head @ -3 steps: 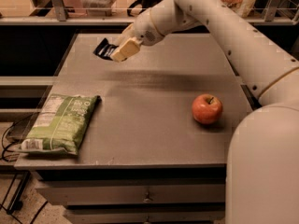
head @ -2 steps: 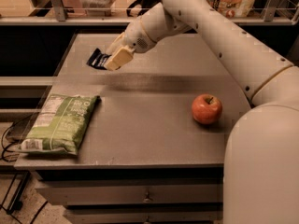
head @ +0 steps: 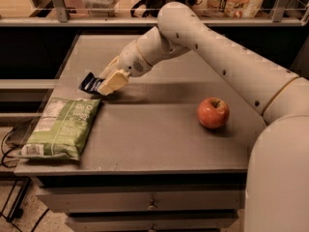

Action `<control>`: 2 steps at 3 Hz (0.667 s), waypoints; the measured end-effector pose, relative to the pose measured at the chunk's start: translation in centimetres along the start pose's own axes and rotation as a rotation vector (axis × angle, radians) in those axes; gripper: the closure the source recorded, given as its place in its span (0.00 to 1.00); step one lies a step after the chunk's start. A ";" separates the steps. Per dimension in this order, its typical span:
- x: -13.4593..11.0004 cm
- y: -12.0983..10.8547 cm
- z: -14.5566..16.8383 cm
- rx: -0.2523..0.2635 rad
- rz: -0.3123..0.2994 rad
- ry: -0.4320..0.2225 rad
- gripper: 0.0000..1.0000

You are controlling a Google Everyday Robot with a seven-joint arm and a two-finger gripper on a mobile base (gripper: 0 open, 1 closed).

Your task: Move rxbar blueberry near green jalapeno chip bag

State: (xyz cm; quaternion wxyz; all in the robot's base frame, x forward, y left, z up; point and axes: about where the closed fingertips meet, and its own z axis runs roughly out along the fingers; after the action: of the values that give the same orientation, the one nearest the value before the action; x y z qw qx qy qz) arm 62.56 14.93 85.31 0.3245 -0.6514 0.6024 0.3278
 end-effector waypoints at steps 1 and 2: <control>0.5 1.8 1.0 -0.021 0.027 -0.015 0.55; 0.7 3.5 1.5 -0.036 0.043 -0.027 0.32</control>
Offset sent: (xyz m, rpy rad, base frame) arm -0.0538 0.0023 -0.0202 0.0366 0.0820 -0.0007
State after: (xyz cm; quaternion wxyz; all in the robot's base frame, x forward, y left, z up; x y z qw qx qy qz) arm 59.04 15.48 83.77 0.3137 -0.6396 0.6059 0.3541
